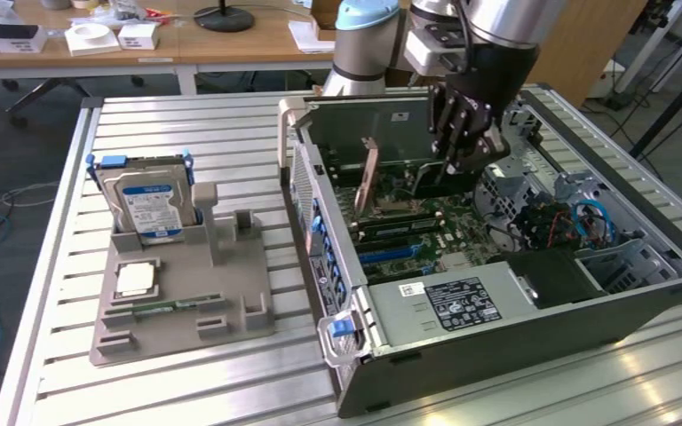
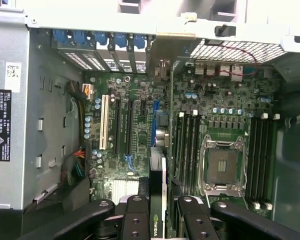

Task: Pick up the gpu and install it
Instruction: 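Insert the gpu into the slot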

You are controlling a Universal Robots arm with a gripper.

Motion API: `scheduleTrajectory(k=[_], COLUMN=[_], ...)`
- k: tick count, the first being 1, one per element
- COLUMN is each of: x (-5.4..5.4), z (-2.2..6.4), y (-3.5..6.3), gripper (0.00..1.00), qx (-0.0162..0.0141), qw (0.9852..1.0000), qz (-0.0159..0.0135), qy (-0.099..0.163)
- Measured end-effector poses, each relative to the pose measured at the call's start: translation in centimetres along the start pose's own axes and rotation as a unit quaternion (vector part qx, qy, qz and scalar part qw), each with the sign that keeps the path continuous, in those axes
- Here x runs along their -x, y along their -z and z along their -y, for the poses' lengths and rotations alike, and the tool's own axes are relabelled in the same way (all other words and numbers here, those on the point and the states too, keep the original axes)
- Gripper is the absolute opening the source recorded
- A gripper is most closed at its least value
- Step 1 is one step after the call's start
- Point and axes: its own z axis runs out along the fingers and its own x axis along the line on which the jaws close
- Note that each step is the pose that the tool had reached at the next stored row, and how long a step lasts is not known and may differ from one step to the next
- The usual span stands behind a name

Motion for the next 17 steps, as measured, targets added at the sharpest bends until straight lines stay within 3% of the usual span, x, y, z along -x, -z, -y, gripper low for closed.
scheduleTrajectory(k=[10, 12, 15, 16, 17], x=[-0.1, -0.1, -0.1, -0.1, -0.1], z=[0.06, 0.06, 0.06, 0.05, 0.06], y=[-1.81, -2.04, -2.26, -2.36, -2.36], gripper=[0.27, 0.27, 0.27, 0.27, 0.27], qx=[-0.0006, -0.0039, -0.0130, -0.0151, -0.0152], qw=[1.0000, 1.0000, 0.9999, 0.9999, 0.9999], qz=[0.0000, -0.0001, -0.0005, -0.0005, -0.0006], qy=[0.000, 0.000, 0.000, 0.000, 0.000])
